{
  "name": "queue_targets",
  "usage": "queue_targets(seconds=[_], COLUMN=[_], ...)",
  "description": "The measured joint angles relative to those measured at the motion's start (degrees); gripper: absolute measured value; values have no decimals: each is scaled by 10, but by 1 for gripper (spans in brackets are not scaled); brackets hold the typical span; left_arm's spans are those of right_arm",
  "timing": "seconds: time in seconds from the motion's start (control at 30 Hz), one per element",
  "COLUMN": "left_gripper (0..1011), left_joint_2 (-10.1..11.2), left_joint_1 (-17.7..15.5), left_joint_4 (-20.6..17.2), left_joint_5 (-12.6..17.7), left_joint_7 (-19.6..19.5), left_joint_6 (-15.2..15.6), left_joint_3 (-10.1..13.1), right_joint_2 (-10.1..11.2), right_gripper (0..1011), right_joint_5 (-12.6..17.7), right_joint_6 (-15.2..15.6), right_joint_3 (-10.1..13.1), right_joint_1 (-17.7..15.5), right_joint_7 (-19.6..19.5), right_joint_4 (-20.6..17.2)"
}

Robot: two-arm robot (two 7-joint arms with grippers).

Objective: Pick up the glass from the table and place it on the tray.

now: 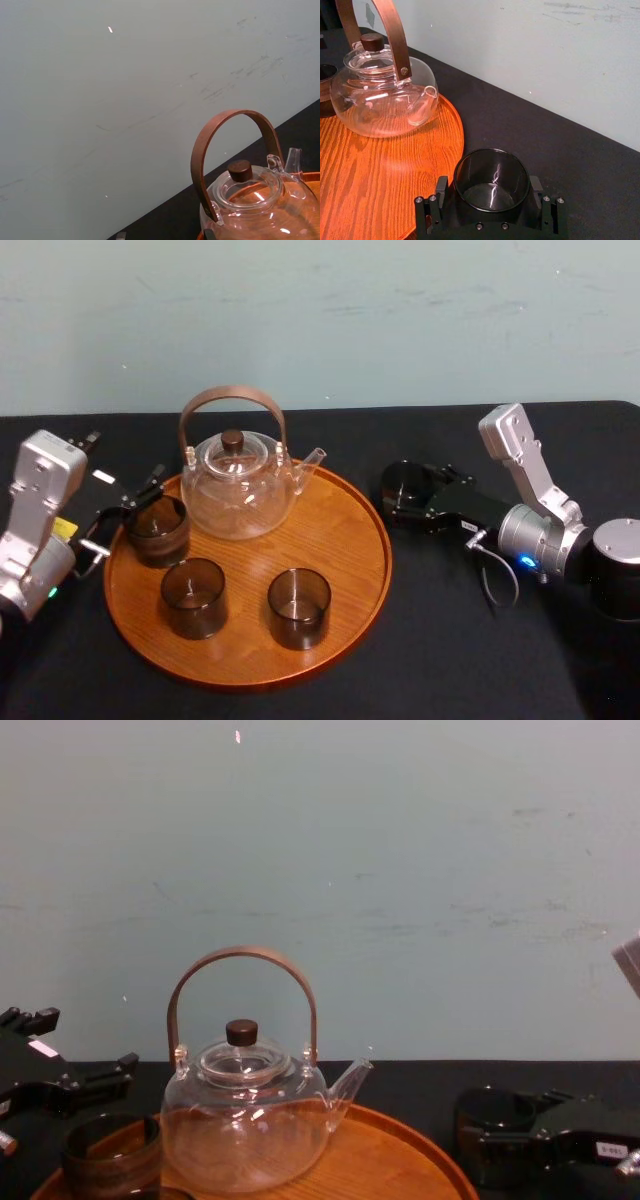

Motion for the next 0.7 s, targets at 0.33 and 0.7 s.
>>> queue_targets(seconds=[0.33, 0.7], left_gripper=[1001, 1001], left_joint_2=[0, 0], left_joint_1=[0, 0], left_joint_4=[0, 0], left_joint_5=[0, 0], left_joint_7=[0, 0], left_joint_6=[0, 0], left_joint_3=[0, 0], right_joint_2=[0, 0], right_gripper=[1002, 895], right_joint_5=[0, 0], right_joint_6=[0, 1], right_joint_3=[0, 0], right_joint_1=[-1, -1], right_joint_7=[-2, -2], right_joint_4=[0, 0])
